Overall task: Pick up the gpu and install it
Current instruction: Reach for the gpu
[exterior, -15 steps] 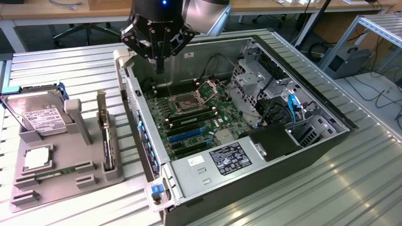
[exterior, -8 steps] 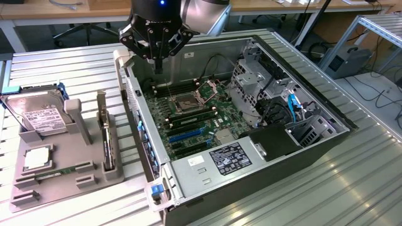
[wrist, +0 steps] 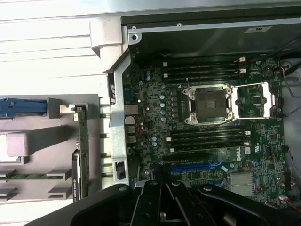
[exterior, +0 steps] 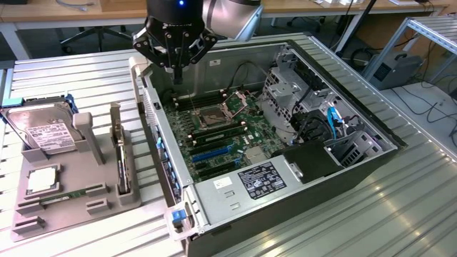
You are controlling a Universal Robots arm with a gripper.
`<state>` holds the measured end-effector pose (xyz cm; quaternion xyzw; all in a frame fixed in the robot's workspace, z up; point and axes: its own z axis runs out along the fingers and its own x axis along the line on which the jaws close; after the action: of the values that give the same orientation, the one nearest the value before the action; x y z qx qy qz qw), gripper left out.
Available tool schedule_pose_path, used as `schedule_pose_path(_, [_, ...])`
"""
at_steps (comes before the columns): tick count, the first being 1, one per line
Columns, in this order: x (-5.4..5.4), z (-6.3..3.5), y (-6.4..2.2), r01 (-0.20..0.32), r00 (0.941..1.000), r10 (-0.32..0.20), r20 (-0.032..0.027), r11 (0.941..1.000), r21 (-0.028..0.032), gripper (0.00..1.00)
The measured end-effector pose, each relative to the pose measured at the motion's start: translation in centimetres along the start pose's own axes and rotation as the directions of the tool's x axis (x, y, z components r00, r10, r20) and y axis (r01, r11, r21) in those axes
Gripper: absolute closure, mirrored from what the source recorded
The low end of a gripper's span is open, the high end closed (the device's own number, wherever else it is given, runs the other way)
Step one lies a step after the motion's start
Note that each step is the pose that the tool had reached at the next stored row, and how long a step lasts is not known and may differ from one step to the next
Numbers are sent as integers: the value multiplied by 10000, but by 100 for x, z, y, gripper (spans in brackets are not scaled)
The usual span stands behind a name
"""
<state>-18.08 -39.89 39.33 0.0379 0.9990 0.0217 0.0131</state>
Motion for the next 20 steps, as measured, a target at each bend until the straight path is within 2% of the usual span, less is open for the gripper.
schedule_pose_path(20, [46,-1,-4,0,10000,0,0,10000,1,89])
